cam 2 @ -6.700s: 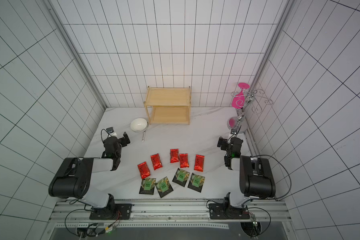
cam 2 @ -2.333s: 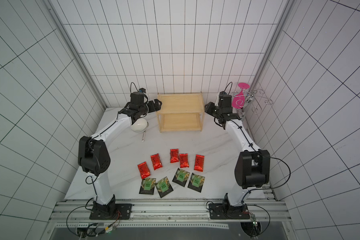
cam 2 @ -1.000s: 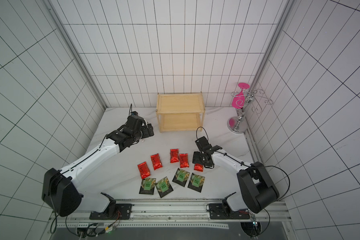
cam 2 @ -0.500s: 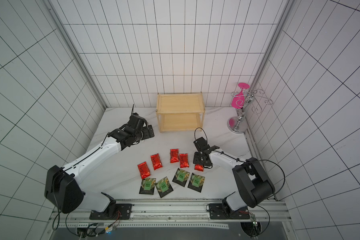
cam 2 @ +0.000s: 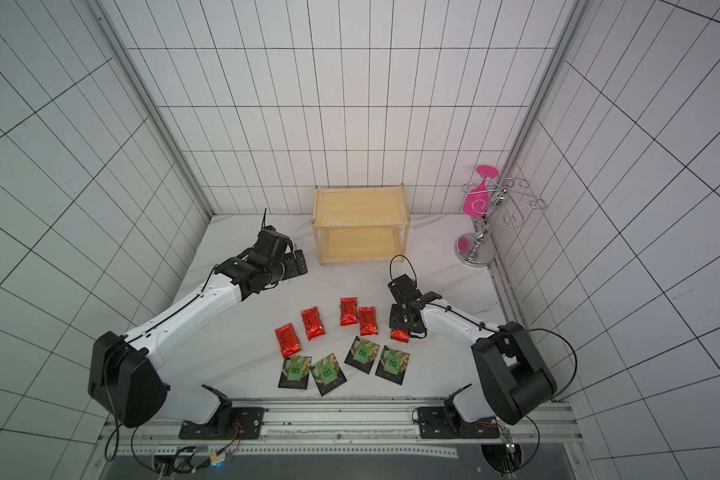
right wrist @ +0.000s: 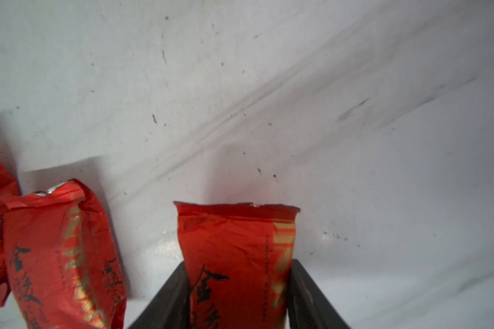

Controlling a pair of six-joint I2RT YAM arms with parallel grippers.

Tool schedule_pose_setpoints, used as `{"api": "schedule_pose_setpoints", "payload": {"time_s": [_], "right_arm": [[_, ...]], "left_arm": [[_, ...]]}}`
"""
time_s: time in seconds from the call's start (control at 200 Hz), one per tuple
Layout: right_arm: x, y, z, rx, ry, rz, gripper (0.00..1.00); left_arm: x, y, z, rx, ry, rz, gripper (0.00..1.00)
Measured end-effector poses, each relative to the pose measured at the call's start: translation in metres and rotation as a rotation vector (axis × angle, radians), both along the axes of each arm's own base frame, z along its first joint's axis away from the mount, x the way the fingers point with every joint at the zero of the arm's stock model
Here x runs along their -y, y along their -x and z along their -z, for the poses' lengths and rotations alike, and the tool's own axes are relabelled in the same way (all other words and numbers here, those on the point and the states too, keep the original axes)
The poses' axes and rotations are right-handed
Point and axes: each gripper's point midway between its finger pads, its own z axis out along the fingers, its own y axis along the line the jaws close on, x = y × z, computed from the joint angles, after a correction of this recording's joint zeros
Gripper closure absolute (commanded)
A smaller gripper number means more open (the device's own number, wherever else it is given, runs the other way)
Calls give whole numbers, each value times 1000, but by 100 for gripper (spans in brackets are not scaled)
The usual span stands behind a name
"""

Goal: Place the tea bags on the shelf by color
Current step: Pick up the tea bag from the center of the board, then place the tea bag on the shelf.

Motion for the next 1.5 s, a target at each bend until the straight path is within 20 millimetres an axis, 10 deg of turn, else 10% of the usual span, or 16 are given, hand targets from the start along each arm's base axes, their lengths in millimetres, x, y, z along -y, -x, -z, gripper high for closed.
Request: {"api": "schedule_pose_setpoints", "payload": {"time_s": [0.23,0.525,0.675,1.02,1.501], "right_arm": [[9,-9,-40,74,50,-10,48],[-6,-90,-207,453,88,-47,48],[-17,-138,-258,574,97,-75,48],[-23,-245,-243,581,154,-142,48],[-43,-283,-249,624,122,-198,48]], "left_arm": [[-1,3,-1,-12,9,6,2],[7,13,-6,-31,49,56,2],[9,14,-6,-37,56,70,2],[17,9,-13,-4,83,100,2],[15,6,-11,-10,90,117,2]]}}
